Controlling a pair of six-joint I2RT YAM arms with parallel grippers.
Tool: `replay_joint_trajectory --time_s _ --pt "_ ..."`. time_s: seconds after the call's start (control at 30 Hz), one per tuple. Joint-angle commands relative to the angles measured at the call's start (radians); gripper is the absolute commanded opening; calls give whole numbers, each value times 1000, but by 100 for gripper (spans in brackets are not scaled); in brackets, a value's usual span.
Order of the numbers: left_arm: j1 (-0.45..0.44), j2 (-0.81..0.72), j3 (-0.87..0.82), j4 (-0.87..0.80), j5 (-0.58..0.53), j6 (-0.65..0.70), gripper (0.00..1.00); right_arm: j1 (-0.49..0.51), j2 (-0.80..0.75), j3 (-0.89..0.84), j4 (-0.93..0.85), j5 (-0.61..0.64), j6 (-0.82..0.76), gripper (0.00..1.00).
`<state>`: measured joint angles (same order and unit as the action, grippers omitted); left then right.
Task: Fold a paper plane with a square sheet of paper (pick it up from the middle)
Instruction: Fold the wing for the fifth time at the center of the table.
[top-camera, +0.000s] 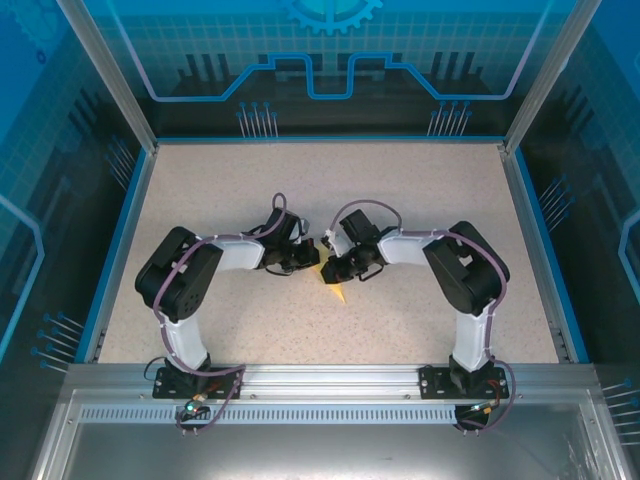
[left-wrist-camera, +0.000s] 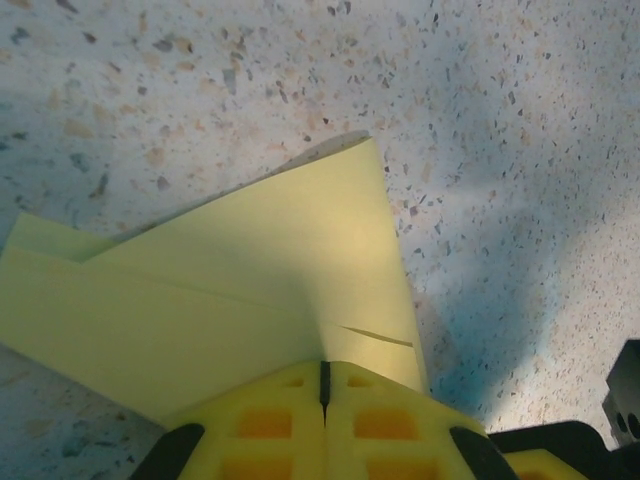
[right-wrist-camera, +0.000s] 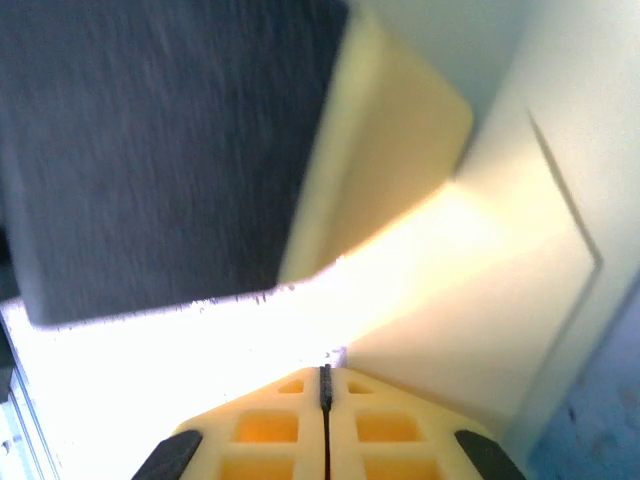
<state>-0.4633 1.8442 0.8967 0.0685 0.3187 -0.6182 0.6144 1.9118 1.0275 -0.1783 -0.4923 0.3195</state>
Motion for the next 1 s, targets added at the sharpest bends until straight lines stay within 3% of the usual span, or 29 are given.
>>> replay_joint_trajectory --time_s 0.0,0.6,0.97 --pt "3 67 -1 -138 -146 38 2 2 -47 -77 -108 37 -20 6" --pt "5 90 8 -158 -176 44 1 -5 -223 -363 -23 42 85 5" --pt "3 90 17 -159 -173 41 1 10 -257 -392 -95 64 113 5"
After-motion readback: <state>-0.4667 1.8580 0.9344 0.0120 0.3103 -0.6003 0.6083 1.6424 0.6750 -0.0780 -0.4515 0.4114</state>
